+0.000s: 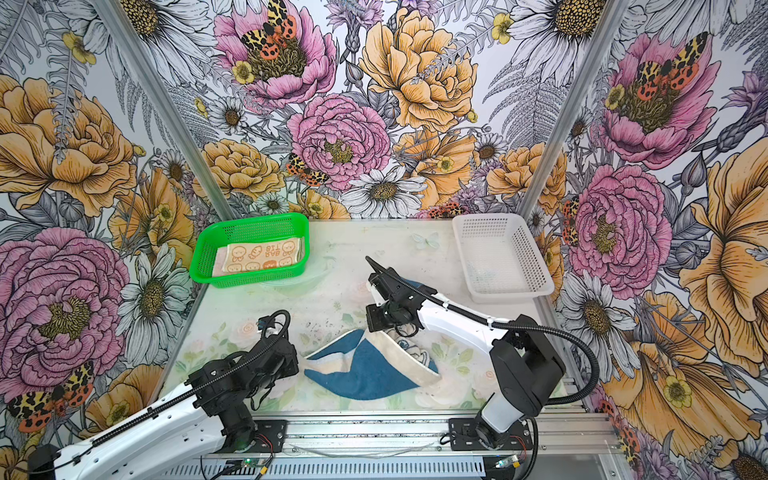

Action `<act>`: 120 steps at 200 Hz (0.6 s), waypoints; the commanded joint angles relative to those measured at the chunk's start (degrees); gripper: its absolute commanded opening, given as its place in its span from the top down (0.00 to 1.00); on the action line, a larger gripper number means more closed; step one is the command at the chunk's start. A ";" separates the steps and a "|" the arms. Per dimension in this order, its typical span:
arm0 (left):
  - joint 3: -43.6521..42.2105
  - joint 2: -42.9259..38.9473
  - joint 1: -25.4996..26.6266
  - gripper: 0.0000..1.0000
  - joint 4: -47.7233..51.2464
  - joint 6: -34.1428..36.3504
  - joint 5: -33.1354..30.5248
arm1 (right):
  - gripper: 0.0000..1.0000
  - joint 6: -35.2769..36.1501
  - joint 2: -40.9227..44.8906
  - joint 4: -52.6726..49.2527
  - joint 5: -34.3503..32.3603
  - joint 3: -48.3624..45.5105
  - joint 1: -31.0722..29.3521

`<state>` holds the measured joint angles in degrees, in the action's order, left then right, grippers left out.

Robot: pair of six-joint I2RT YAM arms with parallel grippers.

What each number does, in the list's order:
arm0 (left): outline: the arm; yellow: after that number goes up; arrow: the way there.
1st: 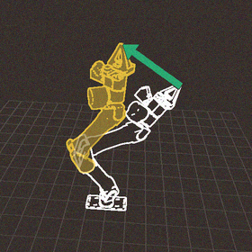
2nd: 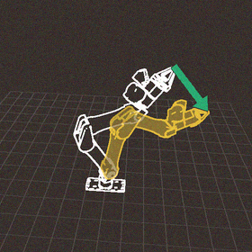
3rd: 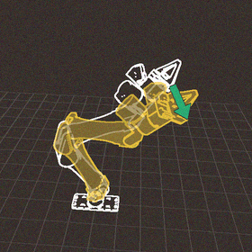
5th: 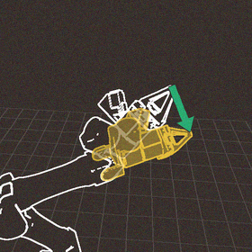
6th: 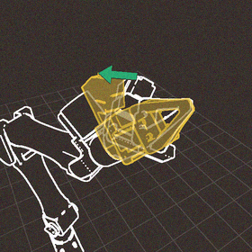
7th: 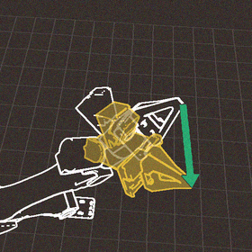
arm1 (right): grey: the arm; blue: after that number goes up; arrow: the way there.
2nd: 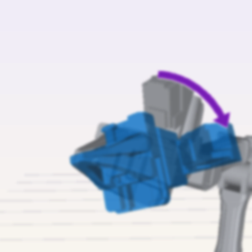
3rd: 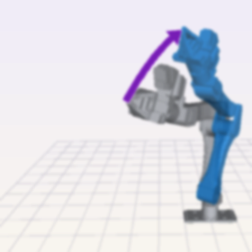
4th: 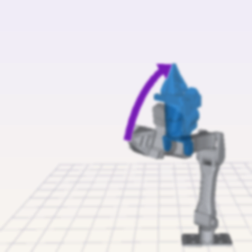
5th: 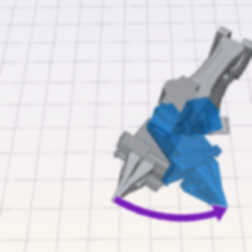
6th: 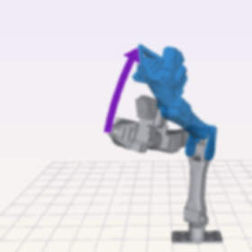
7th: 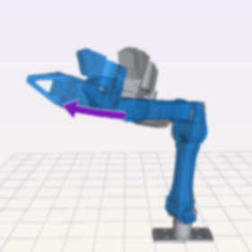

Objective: Fold and stack the towels

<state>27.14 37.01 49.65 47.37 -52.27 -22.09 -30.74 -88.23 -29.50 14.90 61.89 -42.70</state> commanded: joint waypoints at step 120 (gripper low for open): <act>1.97 7.23 1.11 1.00 -3.51 2.79 -2.53 | 0.76 -15.53 40.17 -0.32 -4.32 -35.80 -7.14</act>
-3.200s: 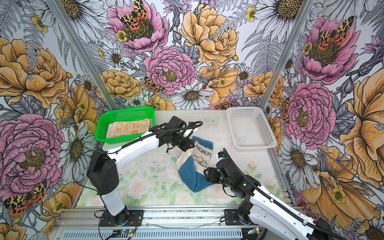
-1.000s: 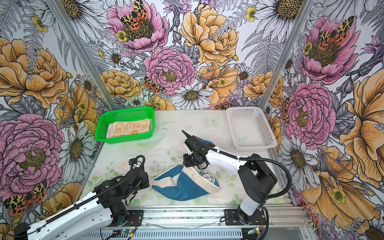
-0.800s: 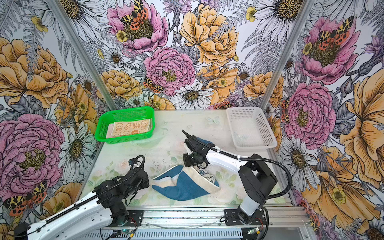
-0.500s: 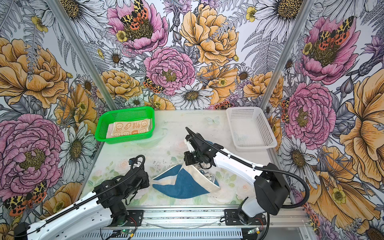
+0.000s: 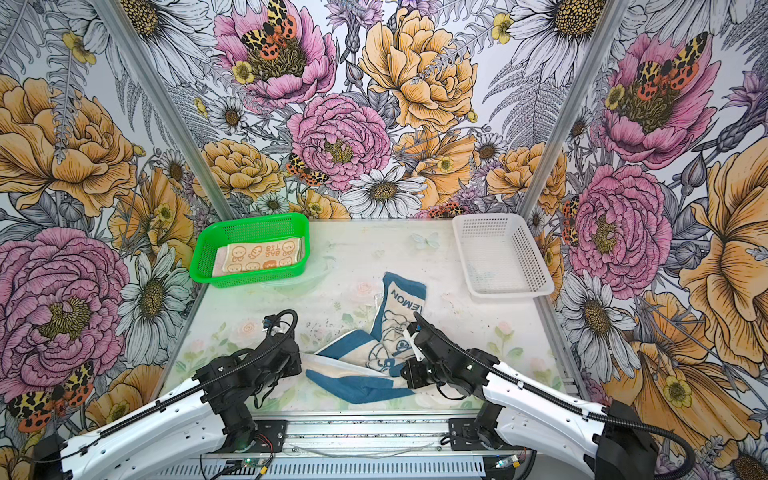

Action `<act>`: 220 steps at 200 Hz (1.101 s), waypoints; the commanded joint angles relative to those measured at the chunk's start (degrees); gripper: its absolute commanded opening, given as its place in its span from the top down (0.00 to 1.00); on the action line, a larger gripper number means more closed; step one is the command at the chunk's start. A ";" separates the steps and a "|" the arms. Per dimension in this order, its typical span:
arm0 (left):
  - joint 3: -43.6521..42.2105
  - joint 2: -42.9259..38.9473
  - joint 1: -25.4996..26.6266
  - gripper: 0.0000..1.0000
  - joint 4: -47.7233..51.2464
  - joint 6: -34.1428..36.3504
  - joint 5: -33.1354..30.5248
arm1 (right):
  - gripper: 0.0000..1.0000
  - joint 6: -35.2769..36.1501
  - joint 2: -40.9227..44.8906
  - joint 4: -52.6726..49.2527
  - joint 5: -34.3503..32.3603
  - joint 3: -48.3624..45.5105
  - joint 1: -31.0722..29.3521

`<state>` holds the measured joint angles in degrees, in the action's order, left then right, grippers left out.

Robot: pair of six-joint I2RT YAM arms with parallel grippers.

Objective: Fold and stack the towels

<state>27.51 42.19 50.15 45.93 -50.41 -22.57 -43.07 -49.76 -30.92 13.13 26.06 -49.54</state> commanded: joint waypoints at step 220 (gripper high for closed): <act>0.90 0.43 1.18 1.00 -2.27 1.02 -2.15 | 0.58 -0.80 -0.20 -1.99 -2.35 4.33 -0.92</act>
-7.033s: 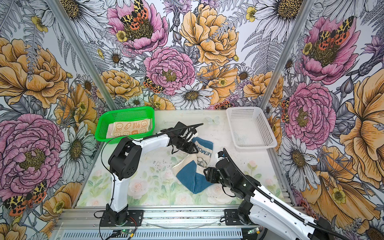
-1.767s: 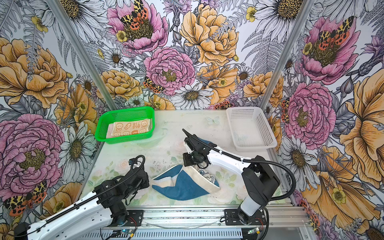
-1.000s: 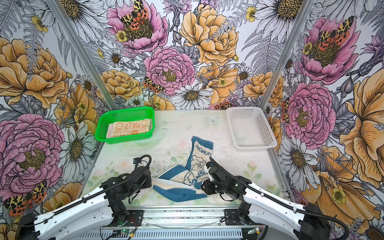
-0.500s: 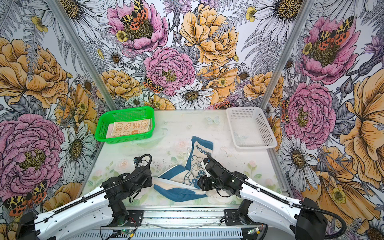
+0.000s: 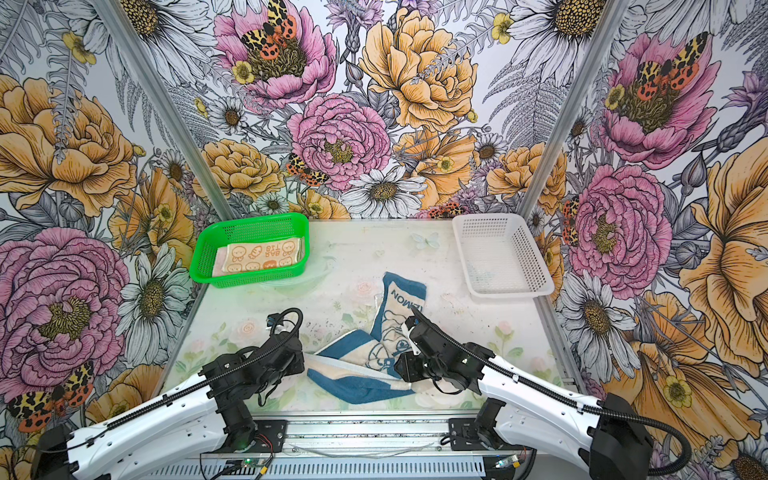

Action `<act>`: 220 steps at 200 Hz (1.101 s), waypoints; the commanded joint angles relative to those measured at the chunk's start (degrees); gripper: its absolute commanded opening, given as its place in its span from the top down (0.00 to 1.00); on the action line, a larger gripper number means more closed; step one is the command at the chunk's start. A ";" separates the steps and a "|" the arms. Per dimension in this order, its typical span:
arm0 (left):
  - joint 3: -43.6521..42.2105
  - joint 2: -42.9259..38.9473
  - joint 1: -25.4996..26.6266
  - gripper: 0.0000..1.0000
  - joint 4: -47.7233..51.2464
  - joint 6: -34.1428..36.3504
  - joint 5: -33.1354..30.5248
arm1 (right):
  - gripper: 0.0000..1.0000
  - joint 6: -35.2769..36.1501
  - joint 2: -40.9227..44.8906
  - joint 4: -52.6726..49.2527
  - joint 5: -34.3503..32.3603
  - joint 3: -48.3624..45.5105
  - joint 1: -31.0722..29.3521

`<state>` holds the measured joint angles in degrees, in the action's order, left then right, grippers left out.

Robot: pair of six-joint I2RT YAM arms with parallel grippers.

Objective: Fold and stack the towels

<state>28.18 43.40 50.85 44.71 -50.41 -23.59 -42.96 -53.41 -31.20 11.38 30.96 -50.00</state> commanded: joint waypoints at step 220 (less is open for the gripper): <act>0.99 0.81 1.24 1.00 -1.29 1.28 -1.26 | 0.75 -5.06 5.54 -5.31 2.05 -2.00 -2.56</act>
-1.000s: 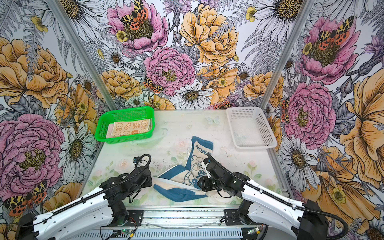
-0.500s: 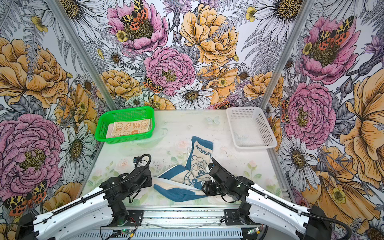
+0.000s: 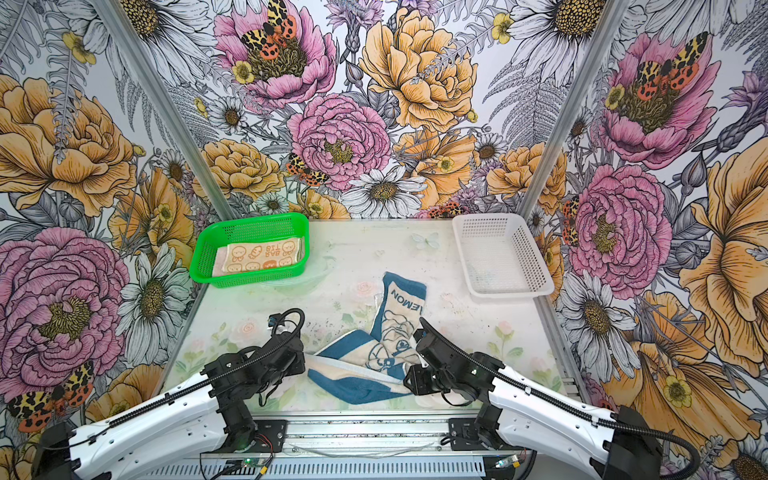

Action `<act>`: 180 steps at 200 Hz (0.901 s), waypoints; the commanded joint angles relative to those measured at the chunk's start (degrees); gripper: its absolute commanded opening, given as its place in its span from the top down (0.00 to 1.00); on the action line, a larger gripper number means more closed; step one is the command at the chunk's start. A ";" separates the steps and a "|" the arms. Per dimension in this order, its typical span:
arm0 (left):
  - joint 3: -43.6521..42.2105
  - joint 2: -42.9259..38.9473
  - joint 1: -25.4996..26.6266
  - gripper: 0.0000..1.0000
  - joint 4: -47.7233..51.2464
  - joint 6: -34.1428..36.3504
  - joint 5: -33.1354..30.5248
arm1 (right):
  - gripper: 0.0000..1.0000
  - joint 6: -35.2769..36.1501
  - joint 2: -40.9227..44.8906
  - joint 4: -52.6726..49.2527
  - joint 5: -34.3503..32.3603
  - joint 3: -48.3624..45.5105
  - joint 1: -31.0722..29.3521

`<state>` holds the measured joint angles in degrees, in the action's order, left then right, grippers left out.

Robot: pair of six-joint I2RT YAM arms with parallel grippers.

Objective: Fold and stack the towels

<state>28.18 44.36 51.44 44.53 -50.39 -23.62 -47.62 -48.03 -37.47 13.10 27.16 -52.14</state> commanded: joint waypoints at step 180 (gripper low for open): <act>12.77 -2.45 -1.39 1.00 1.66 11.48 -2.83 | 1.00 14.89 10.82 0.91 -12.89 14.24 -0.38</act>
<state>34.26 42.74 51.55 45.60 -45.56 -24.51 -40.40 -37.54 -37.52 6.83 35.00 -52.34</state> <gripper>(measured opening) 0.058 0.044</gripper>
